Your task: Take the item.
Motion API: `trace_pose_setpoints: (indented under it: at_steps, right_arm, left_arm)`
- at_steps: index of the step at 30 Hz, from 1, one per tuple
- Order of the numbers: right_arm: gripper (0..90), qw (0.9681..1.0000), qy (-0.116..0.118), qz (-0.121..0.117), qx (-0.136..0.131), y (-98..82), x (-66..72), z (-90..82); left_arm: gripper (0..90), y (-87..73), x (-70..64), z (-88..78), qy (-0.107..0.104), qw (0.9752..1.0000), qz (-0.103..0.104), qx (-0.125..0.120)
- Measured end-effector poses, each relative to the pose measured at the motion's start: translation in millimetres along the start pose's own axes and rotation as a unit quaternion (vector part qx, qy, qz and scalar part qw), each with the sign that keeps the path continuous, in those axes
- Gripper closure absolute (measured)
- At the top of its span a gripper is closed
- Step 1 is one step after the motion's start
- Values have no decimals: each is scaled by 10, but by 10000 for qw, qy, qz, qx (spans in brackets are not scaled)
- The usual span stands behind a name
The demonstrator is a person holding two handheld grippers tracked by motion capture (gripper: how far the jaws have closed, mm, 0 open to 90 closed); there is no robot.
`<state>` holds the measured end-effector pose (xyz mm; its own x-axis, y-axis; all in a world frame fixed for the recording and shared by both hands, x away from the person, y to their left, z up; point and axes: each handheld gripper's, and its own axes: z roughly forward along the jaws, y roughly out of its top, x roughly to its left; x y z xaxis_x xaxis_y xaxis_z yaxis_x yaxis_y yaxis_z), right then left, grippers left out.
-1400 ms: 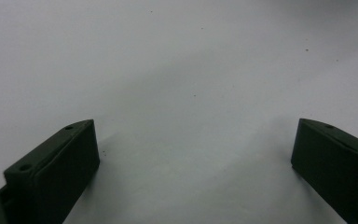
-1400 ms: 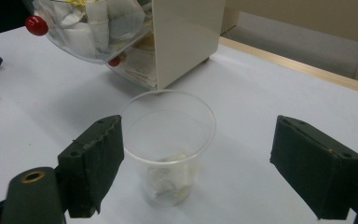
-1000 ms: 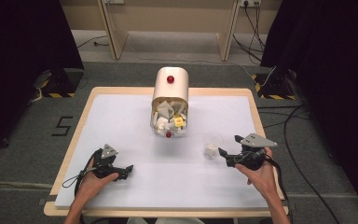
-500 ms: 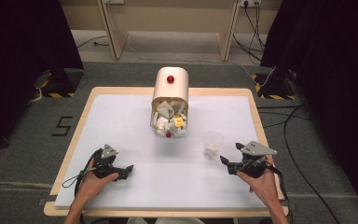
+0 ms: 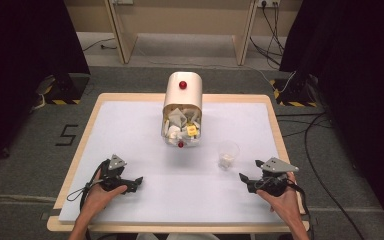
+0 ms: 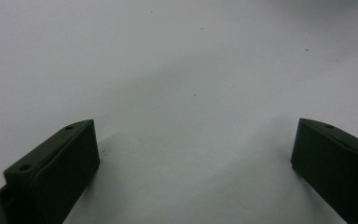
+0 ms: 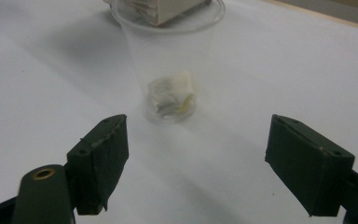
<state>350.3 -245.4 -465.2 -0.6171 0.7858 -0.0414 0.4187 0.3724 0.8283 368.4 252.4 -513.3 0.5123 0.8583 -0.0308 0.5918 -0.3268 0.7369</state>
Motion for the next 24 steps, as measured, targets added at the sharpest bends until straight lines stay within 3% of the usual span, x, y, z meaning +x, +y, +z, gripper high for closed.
trace_pose_setpoints:
  at_steps: [13,18,24]
  right_arm:
    - [201,9998,52,-19,210,-131,5,-1]
    - [201,9989,107,13,465,-148,20,10]
    - [202,9983,133,-4,566,-173,54,-4]
  left_arm:
    - [0,0,-1,0,2,10000,1,1]
    - [0,0,-1,0,2,10000,0,0]
    - [0,0,-2,-1,9,10000,2,3]
